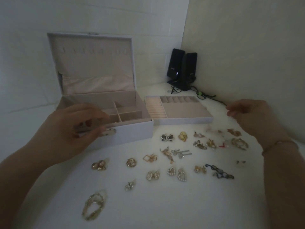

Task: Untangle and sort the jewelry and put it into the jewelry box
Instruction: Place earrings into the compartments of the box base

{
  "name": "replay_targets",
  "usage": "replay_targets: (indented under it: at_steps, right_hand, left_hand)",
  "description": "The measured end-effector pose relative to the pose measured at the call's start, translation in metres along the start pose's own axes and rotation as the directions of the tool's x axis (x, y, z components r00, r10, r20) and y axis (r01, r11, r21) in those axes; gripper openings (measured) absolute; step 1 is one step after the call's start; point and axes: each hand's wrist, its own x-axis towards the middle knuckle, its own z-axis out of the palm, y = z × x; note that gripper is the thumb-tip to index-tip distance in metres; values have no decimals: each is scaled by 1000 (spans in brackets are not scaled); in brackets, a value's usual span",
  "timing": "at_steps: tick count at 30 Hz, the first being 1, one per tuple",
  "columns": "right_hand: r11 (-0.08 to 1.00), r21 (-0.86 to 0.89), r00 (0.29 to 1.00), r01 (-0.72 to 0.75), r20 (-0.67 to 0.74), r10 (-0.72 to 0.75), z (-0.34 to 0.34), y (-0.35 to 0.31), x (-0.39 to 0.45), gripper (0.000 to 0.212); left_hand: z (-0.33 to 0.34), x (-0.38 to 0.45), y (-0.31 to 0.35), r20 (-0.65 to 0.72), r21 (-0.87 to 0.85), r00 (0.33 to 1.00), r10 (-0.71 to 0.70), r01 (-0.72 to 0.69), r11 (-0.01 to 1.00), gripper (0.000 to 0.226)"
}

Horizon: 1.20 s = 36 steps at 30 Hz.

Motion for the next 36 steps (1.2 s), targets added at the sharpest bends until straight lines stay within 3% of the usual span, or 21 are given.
replay_targets:
  at_steps: [4,7,11,14,16,19,26,31,33,36]
  right_hand:
    - [996,54,996,-71,-45,74,-3,7,4,16]
    - [994,-51,994,-101,-37,99,-2,13,3,18]
    - [980,-164,986,-109,106,127,-3,19,3,19]
    - [966,-254,951,50,307,32,-1,9,-3,13]
    - [929,-328,919,170,392,-30,2,-1,-10,20]
    - [908,-347,879,233,475,-44,11,-9,-17,30]
    - [852,-429,893,299,441,-91,27,-16,-19,12]
    - [924,-210,927,319,274,-258,29,-39,-23,14]
    - [925,-66,900,375,266,-346,37,-68,-33,10]
    - [864,143,805,483,316,-503,59,-114,-46,9]
  left_hand:
    - [5,-3,-2,-29,91,999,18,-16,996,29]
    - [12,-1,3,-6,220,996,92,-88,971,30]
    - [16,-1,5,13,163,998,59,-60,985,26]
    - [16,-3,2,42,115,999,32,-37,993,27]
    - [17,-2,1,40,111,999,25,-30,993,26]
    - [18,-3,3,7,134,1000,6,-7,991,28]
    - [11,1,13,-249,198,949,-193,245,949,23]
    - [7,1,7,-259,184,932,-253,305,935,22]
    - [7,1,9,-270,169,932,-240,292,942,20]
    - [7,1,10,-264,154,942,-210,256,954,18]
